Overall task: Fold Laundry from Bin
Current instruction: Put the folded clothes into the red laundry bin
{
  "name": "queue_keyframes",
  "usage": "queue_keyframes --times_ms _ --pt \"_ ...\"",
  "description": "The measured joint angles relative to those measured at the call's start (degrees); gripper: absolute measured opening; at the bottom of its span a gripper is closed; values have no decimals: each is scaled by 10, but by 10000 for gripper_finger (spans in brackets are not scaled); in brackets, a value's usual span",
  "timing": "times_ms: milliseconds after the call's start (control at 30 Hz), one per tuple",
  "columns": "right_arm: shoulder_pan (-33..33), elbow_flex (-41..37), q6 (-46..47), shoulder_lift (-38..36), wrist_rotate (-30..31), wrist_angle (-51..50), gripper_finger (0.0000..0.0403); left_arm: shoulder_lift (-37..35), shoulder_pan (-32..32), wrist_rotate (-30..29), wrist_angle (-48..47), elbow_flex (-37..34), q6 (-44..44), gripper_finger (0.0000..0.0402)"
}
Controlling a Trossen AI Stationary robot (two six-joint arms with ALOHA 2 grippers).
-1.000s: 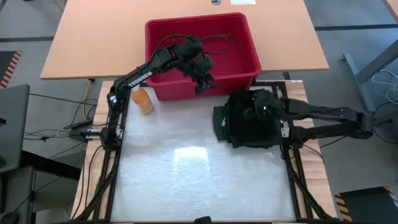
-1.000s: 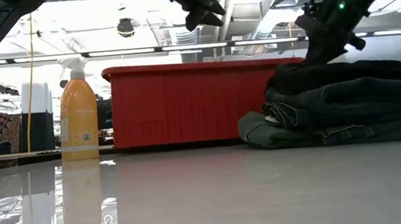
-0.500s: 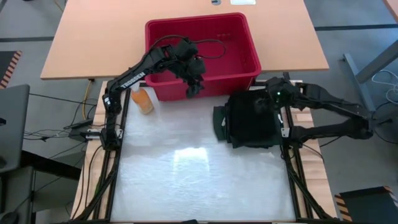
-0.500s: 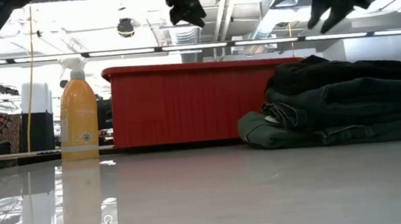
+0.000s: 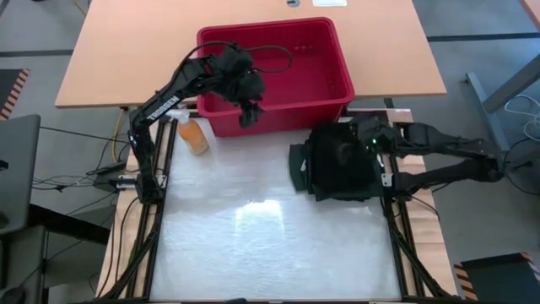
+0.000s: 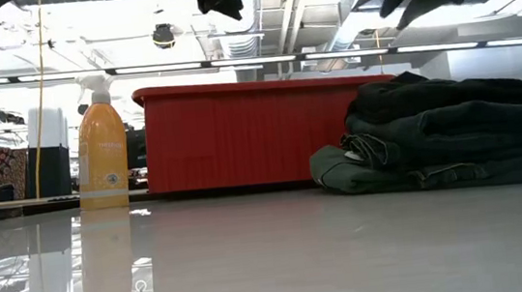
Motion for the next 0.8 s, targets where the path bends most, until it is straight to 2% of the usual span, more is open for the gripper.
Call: queue_keyframes --times_ms 100,200,300,400,533,633,700,800 --pt "-15 -1 -48 8 -2 62 255 1 11 0 13 0 12 185" --pt "-48 -1 -114 15 -42 128 255 1 30 0 58 -12 22 185" --pt "-111 -1 -166 19 -97 187 255 4 63 2 120 -37 22 185" --pt "-202 -1 -215 36 -173 243 255 6 98 7 218 -80 -3 185" --pt "-311 -1 -273 70 -280 296 255 7 132 45 308 -139 -43 185" --pt "-381 -1 -276 106 -356 319 255 7 146 48 353 -164 -79 185" --pt "-426 -2 -265 126 -433 330 255 7 151 59 393 -182 -110 185" --pt "-463 -1 -246 150 -527 334 255 8 152 125 423 -198 -151 185"
